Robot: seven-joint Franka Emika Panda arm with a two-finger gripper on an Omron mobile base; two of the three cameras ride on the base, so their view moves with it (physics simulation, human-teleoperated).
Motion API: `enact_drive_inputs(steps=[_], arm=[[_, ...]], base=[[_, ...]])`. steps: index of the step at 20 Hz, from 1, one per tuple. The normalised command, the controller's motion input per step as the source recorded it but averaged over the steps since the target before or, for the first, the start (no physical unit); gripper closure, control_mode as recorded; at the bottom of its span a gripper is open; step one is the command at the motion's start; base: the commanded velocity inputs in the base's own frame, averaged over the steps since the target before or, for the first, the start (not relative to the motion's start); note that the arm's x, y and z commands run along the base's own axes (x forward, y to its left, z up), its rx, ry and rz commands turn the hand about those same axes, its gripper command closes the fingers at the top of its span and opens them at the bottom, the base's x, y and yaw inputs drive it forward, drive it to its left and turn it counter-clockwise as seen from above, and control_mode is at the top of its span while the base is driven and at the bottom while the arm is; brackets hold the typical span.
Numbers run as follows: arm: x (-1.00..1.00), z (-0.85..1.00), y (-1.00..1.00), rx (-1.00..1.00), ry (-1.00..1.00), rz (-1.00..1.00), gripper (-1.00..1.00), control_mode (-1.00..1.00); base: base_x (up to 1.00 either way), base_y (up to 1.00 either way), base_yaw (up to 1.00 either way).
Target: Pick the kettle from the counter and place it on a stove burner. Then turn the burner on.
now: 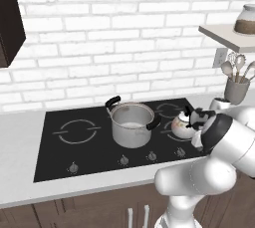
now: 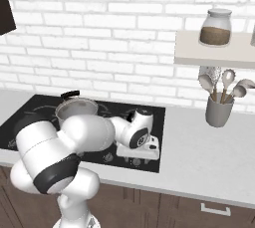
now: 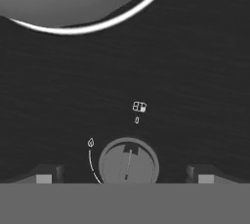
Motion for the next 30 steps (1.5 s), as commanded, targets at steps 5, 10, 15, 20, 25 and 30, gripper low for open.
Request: enact_drive_inputs(steps=[5,10,15,20,25,30], arm=[[0.00,-0.12,0.00,0.00,0.00,0.00,-1.00,-1.00],[0.00,-0.09,0.00,0.00,0.00,0.00,-1.00,-1.00],[0.00,-0.01,0.00,0.00,0.00,0.00,1.00,-1.00],[0.00,0.00,0.00,0.00,0.00,0.00,1.00,-1.00],[0.00,0.00,0.00,0.00,0.00,0.00,1.00,-1.00],[0.00,-0.03,0.00,0.00,0.00,0.00,1.00,-1.00]], base=[[0.00,0.00,0.00],[0.00,0.00,0.00],[0.00,0.00,0.00],[0.00,0.00,0.00],[0.00,0.00,0.00],[0.00,0.00,0.00]])
